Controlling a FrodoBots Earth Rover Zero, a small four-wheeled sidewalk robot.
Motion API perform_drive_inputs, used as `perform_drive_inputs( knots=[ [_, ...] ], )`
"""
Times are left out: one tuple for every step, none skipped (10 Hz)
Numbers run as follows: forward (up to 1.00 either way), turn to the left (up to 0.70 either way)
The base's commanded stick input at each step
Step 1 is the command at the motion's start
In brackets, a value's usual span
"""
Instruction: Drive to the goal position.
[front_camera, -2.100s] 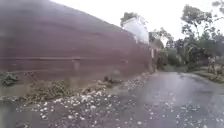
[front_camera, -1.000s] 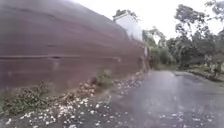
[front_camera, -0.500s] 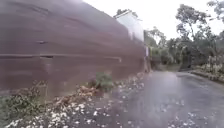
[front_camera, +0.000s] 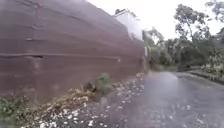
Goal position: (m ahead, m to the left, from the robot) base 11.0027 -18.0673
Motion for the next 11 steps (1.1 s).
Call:
perform_drive_inputs(
  knots=[
    [0.38, -0.23],
    [0.38, -0.23],
    [0.38, -0.23],
    [0.38, -0.23],
    [0.38, -0.21],
    [0.38, 0.02],
    [0.38, 0.02],
    [0.37, 0.04],
    [0.35, 0.09],
    [0.35, 0.09],
    [0.35, -0.10]
  ],
)
